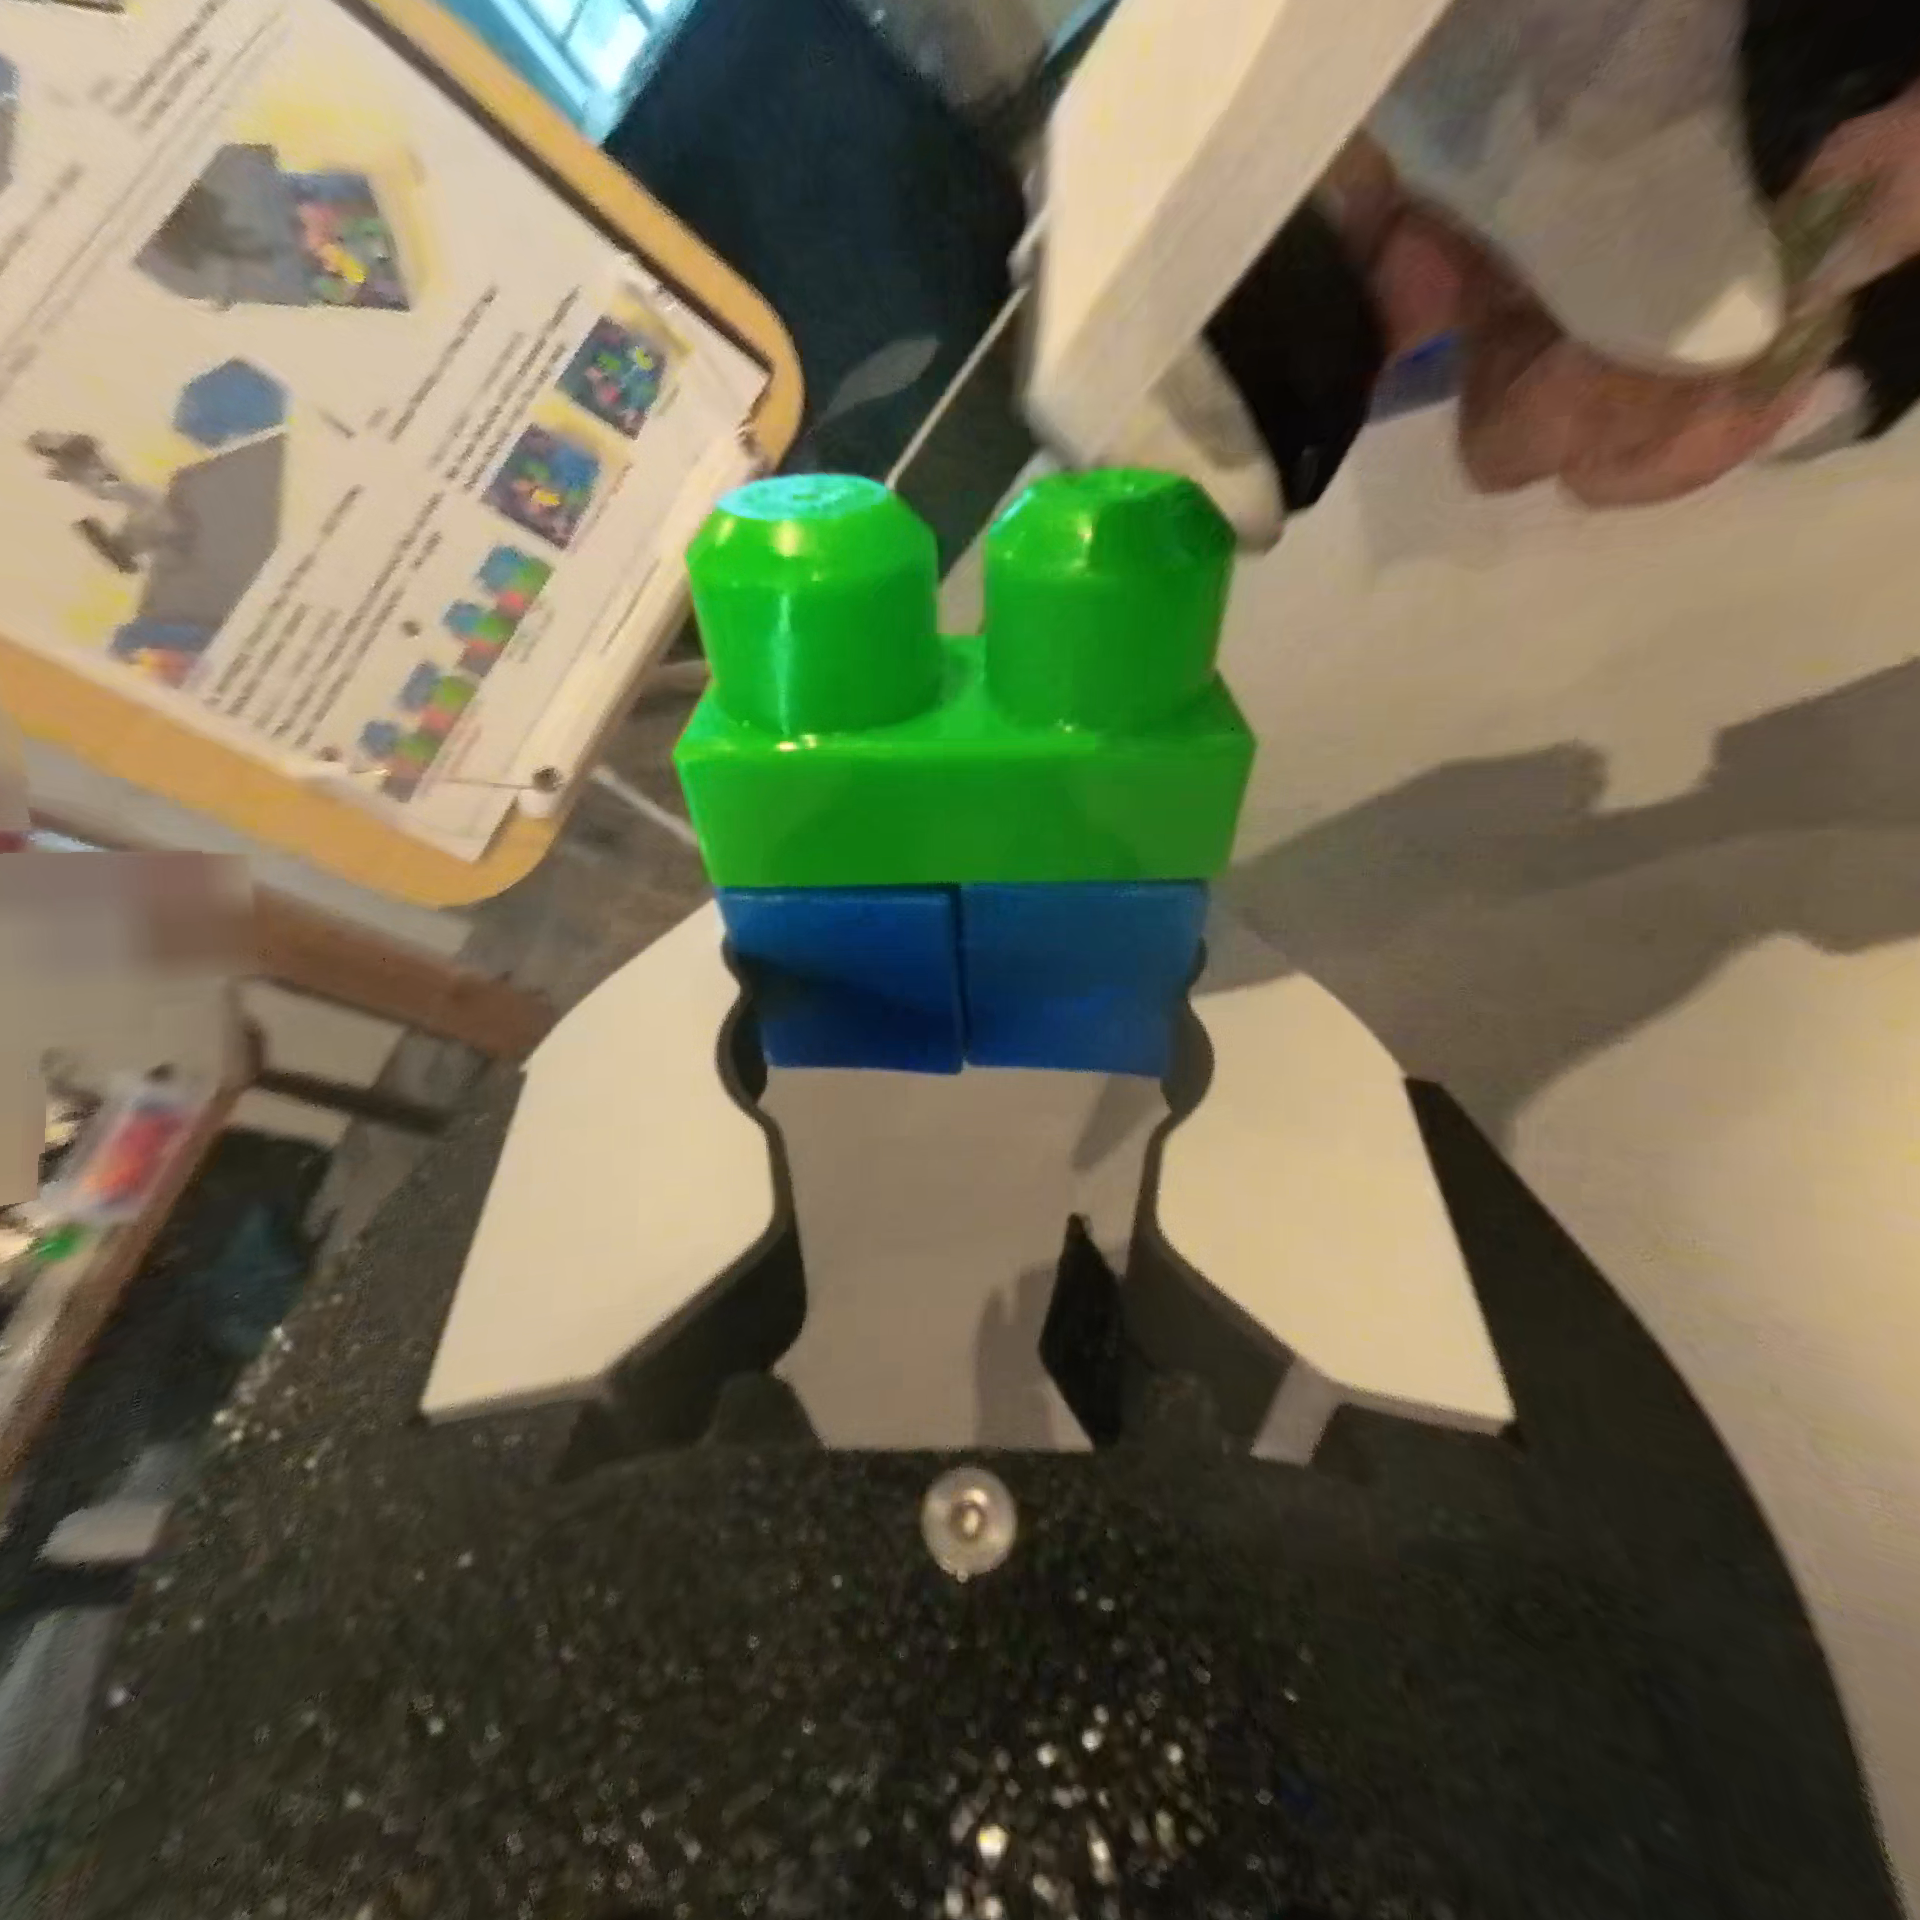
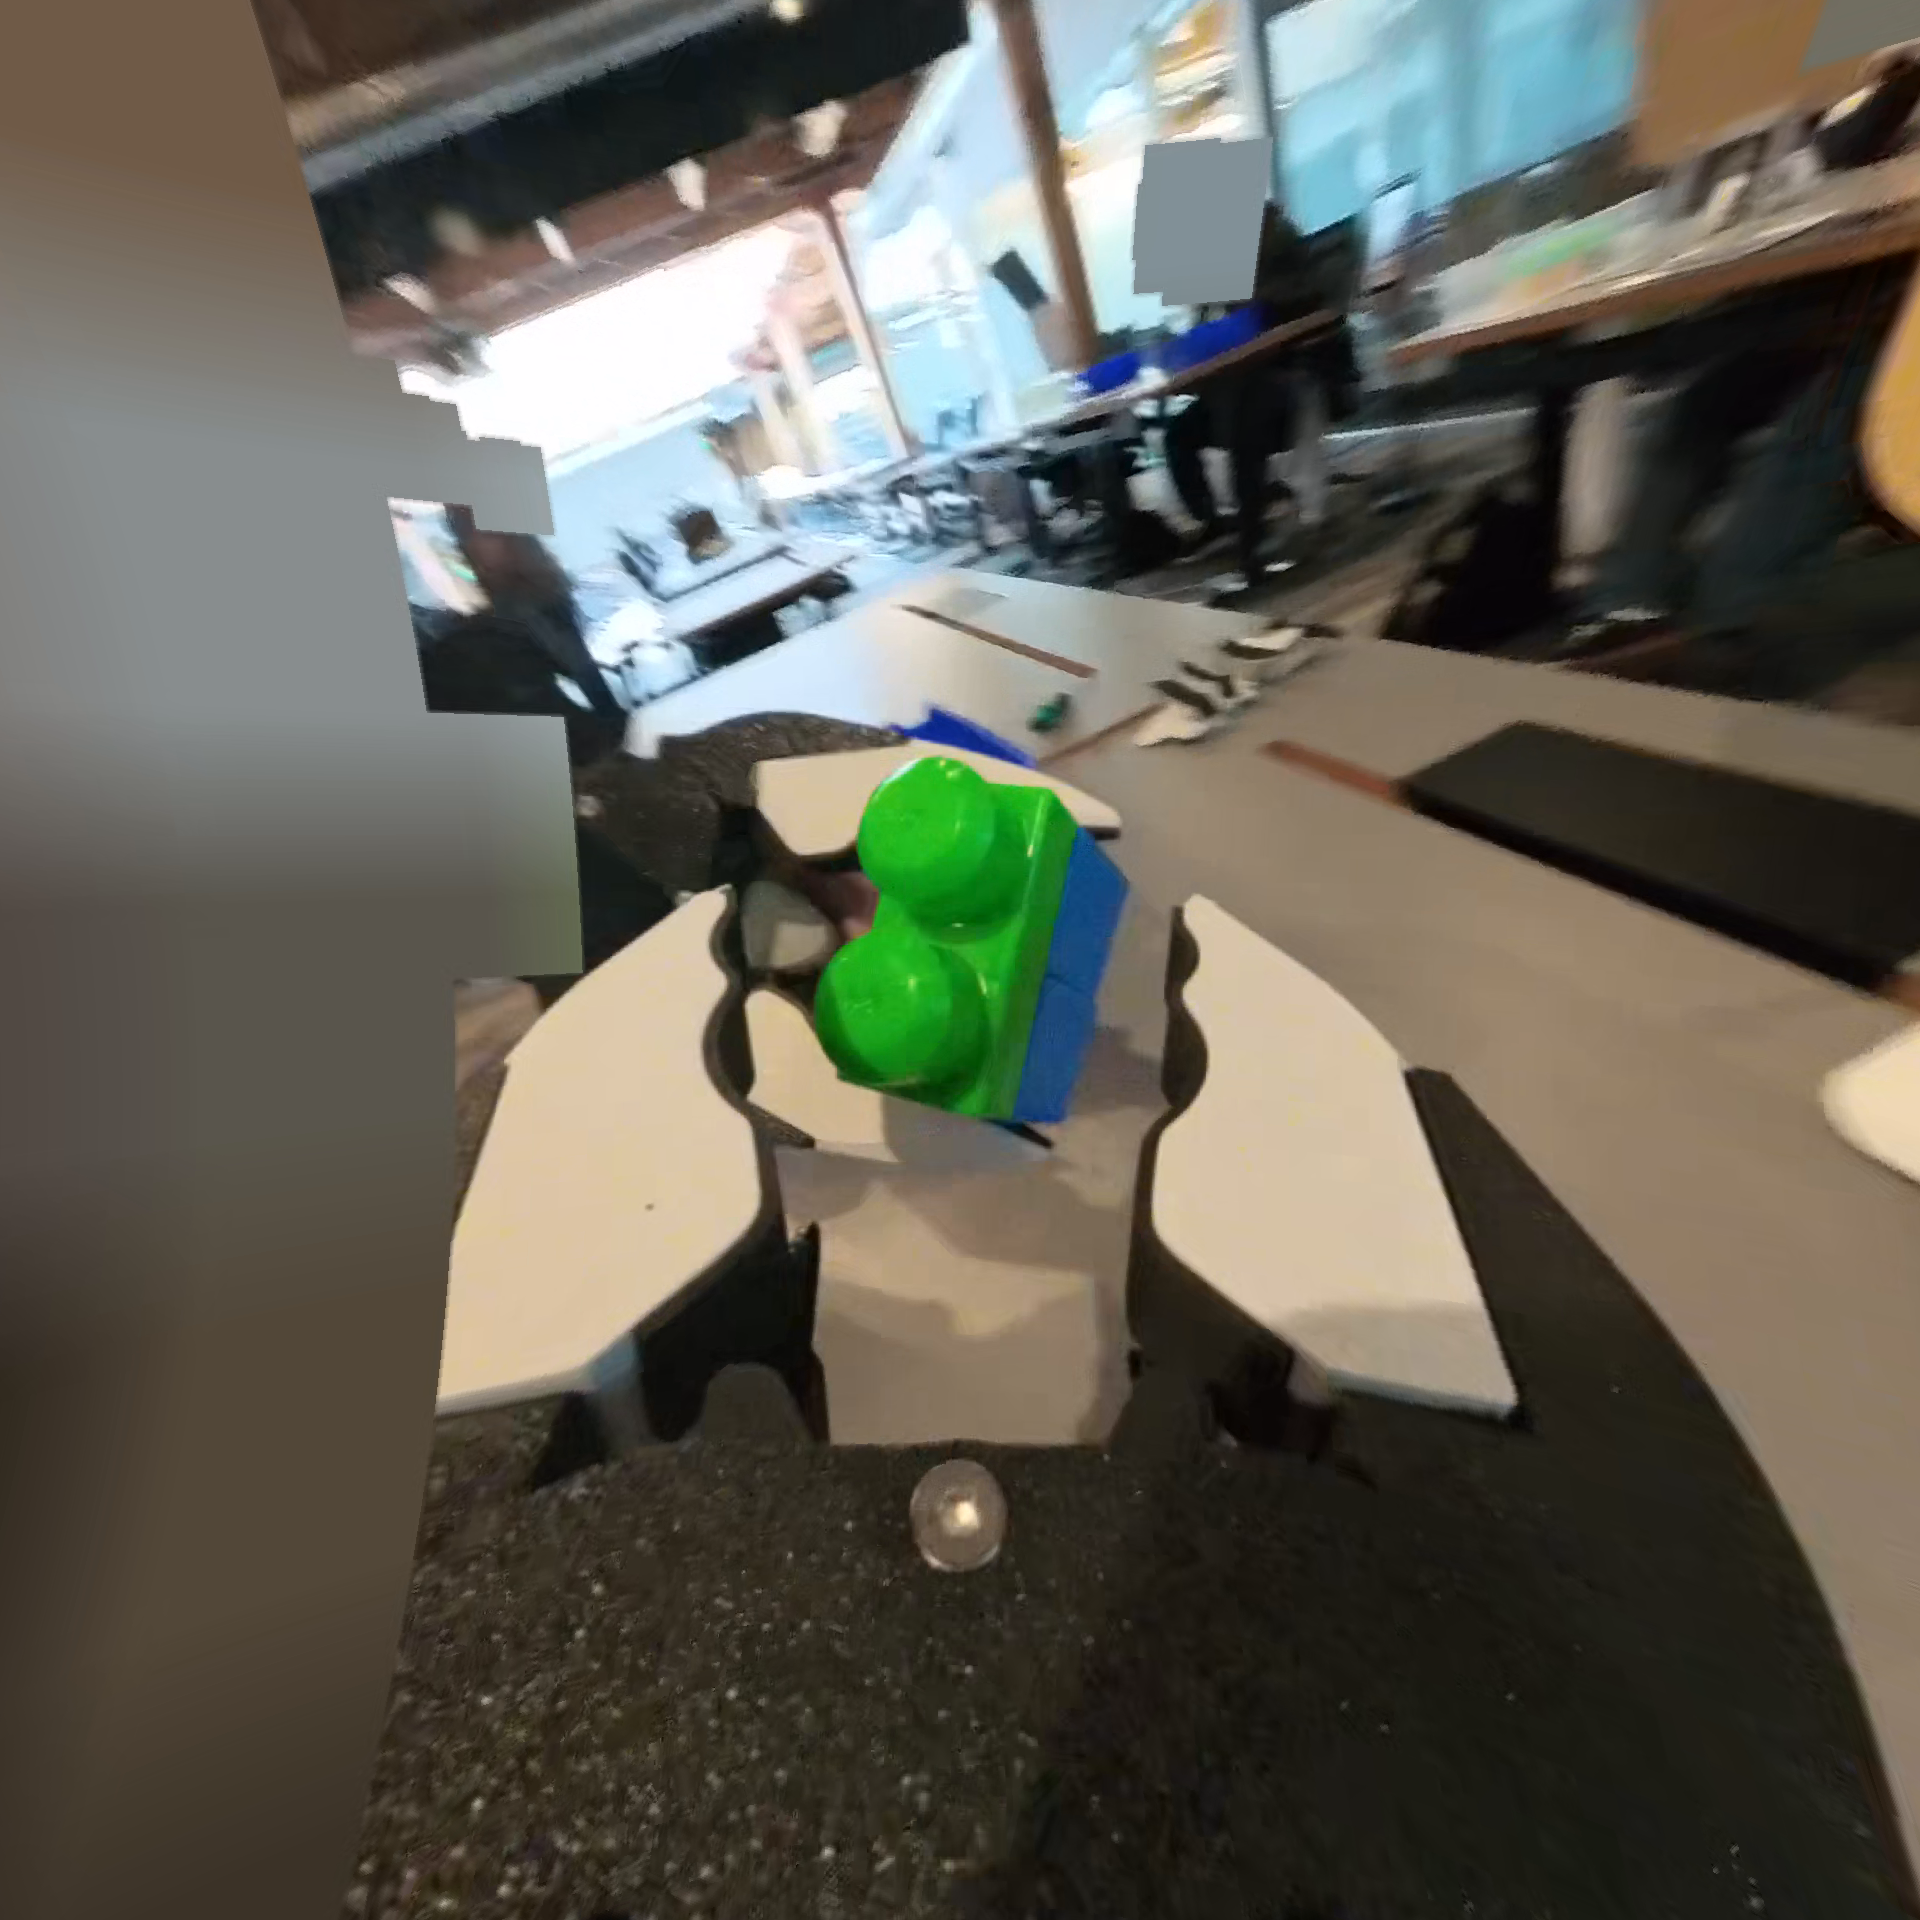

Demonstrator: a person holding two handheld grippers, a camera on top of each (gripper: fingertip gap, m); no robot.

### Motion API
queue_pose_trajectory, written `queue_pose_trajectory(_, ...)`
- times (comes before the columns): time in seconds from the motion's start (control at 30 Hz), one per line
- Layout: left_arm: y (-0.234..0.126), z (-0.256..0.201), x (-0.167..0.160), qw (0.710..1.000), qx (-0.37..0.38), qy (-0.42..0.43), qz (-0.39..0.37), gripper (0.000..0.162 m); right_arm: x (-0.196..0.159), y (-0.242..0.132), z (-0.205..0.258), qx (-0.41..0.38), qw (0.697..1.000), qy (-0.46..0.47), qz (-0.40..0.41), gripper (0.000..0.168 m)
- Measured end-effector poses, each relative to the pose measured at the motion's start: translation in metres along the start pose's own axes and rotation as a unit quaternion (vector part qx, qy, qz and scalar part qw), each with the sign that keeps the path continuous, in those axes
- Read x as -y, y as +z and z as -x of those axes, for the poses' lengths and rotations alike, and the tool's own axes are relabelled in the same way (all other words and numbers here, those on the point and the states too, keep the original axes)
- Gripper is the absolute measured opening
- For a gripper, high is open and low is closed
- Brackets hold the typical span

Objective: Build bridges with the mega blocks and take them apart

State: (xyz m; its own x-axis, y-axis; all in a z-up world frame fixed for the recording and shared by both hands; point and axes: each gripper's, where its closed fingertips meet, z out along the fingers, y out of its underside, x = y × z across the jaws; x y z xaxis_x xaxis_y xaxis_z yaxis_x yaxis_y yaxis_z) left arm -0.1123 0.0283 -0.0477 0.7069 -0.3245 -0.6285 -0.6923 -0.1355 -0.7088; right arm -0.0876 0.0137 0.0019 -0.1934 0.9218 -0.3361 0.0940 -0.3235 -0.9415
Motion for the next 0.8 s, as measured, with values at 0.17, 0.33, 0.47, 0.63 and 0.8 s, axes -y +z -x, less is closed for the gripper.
queue_pose_trajectory(0.17, 0.004, 0.008, -0.002, 0.997, 0.063, 0.025, 0.027, 0.075, -0.013, 0.007, -0.002, -0.091, 0.99, -0.088, 0.056, 0.073)
queue_pose_trajectory(0.33, 0.002, 0.007, 0.008, 0.997, 0.074, 0.025, 0.0, 0.075, -0.015, 0.008, -0.003, -0.135, 0.978, -0.144, 0.071, 0.036)
queue_pose_trajectory(0.47, -0.003, 0.005, 0.021, 0.997, 0.054, 0.006, -0.049, 0.075, -0.009, 0.001, 0.002, -0.101, 0.981, -0.15, 0.07, 0.035)
queue_pose_trajectory(0.63, -0.014, 0.0, 0.027, 0.991, -0.046, -0.089, -0.093, 0.089, -0.007, -0.012, 0.01, -0.027, 0.985, -0.153, 0.08, 0.035)
queue_pose_trajectory(0.8, -0.028, -0.01, 0.033, 0.964, -0.158, -0.162, -0.14, 0.078, -0.008, -0.024, 0.011, 0.025, 0.988, -0.124, 0.089, 0.035)
